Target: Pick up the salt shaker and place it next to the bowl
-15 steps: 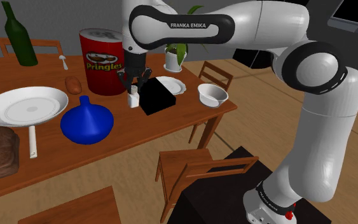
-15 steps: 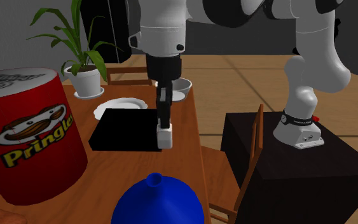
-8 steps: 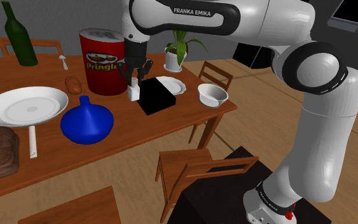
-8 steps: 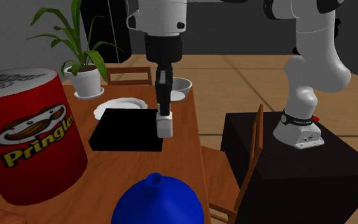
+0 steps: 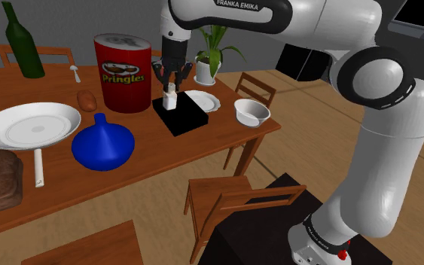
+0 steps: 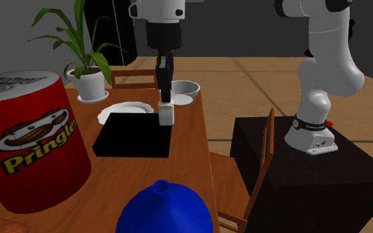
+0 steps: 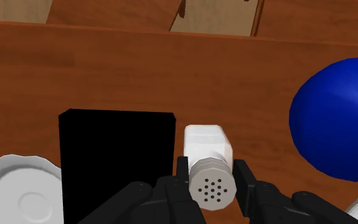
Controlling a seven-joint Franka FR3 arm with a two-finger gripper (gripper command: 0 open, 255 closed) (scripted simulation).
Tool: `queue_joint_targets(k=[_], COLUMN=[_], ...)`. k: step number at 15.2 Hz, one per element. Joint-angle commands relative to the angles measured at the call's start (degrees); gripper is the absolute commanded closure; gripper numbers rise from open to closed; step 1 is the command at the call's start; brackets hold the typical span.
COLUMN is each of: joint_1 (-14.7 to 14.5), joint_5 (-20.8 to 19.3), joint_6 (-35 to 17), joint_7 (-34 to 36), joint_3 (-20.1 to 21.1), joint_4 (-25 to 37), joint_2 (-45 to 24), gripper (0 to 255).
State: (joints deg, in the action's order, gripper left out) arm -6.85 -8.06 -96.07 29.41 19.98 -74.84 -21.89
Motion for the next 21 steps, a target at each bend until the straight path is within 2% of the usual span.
queue_joint_targets(k=[1, 11, 21], joint_1=[2.1, 10.9, 18.3], joint_5=[0.7, 2.4, 2.9], joint_6=[-1.1, -1.8, 0.6], joint_7=[-2.4, -14.7, -26.4], joint_3=[-0.6, -4.3, -8.0], joint_4=[-2.5, -4.0, 3.5], joint_2=[1.5, 2.9, -1.9], gripper=[255, 255, 255])
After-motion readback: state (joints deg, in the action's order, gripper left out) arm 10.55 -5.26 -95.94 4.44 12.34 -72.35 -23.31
